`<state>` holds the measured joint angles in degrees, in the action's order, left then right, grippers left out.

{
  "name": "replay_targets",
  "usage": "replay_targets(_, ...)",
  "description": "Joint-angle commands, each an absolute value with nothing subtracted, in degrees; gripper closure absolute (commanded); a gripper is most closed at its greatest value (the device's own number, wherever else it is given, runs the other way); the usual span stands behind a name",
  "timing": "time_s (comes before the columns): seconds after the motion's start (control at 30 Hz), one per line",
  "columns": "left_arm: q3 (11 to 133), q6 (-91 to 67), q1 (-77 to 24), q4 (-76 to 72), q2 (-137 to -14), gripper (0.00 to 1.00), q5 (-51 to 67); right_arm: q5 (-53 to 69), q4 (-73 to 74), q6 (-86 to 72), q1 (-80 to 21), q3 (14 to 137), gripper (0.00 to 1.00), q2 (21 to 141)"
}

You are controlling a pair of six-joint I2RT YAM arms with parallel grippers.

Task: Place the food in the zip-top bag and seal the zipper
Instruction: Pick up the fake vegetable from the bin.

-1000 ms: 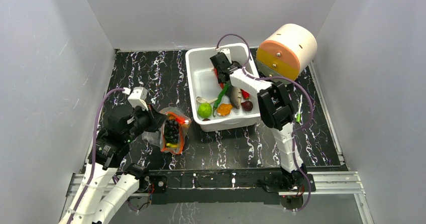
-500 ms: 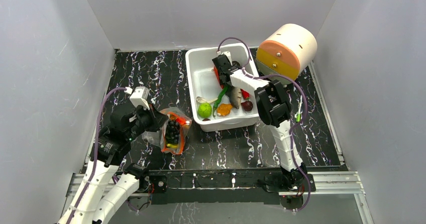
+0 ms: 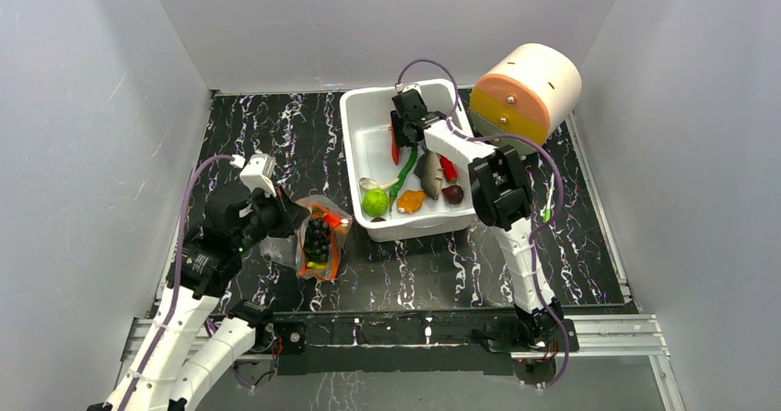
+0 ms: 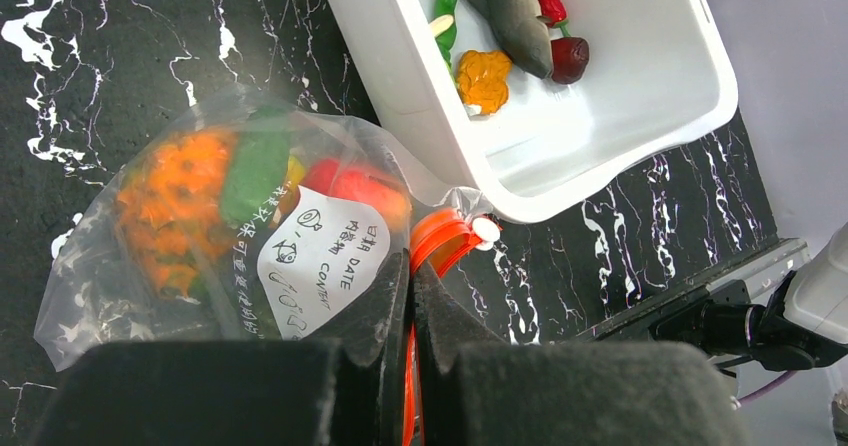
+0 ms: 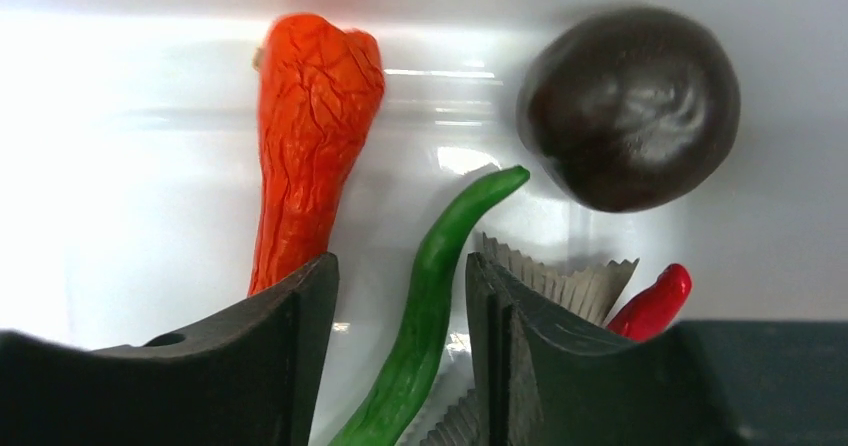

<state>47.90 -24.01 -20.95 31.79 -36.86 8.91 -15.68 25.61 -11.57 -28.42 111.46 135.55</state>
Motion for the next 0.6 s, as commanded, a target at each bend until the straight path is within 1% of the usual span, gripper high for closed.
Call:
replay_targets(0.0, 50.6, -23.5, -20.9, 31.4, -36.0, 1.00, 8.2, -13.9, 27.7, -10.7, -28.4, 118.0, 0.50, 133.7)
replay_targets(0.07, 51.3, -23.5, -20.9, 31.5, -36.7, 1.00, 7.9, -14.2, 29.3, -10.9, -28.4, 120.1, 0.47, 133.7)
replay_targets(0.17, 51.2, -23.4, -20.9, 31.1, -37.7, 1.00, 8.2, -11.5, 25.1, -12.4, -28.4, 115.9, 0.43, 132.6)
replay_targets(0.23, 50.9, -23.5, -20.9, 30.4, -38.0, 1.00, 8.5, -11.0, 24.4, -13.1, -28.4, 115.6, 0.42, 133.1)
replay_targets(0.43, 50.2, -23.7, -20.9, 28.7, -38.2, 1.00, 9.1, -13.3, 22.2, -13.8, -28.4, 116.6, 0.40, 132.5)
replay_targets(0.57, 50.4, -23.0, -20.9, 29.0, -38.4, 1.00, 9.4, -13.1, 20.8, -13.9, -28.4, 116.0, 0.42, 132.5)
